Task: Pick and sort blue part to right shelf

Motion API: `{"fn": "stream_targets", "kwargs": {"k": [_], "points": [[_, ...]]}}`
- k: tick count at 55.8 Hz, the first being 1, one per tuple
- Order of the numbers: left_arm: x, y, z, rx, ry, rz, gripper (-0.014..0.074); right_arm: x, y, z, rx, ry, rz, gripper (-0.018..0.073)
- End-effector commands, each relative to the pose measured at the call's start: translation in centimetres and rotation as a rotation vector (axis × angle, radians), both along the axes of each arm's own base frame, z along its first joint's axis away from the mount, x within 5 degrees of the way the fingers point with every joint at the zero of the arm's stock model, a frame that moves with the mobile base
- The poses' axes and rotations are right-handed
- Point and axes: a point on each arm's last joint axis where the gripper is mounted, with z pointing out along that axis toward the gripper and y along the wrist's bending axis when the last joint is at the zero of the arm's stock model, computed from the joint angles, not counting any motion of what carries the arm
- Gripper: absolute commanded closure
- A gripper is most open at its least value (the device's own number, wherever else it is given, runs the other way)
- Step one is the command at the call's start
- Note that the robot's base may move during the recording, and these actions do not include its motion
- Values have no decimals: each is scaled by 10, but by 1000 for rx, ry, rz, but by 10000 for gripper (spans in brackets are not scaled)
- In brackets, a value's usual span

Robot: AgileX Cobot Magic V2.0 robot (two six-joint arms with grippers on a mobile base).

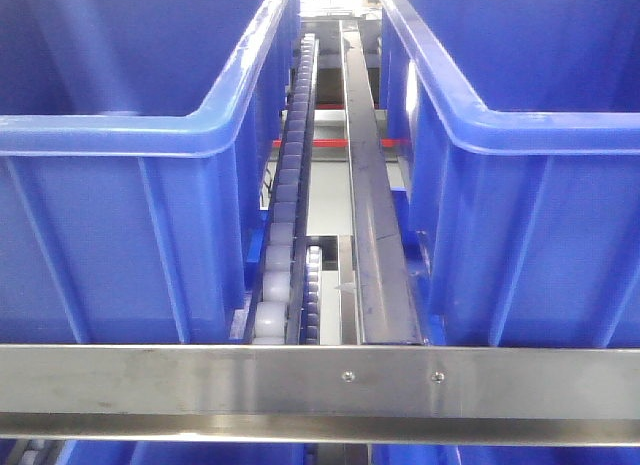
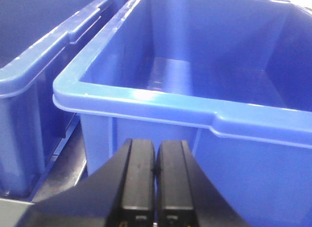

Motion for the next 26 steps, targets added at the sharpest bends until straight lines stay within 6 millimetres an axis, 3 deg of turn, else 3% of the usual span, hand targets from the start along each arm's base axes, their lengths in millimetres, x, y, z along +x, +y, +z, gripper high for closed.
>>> {"fn": "stream_targets", "kwargs": {"k": [1,26], "points": [[0,0,-1,-5,-85,-2,463,-3,-1,11,-2,-111,-9,519],[0,0,-1,-5,-85,-2,463,-3,-1,11,-2,-111,-9,519]]}}
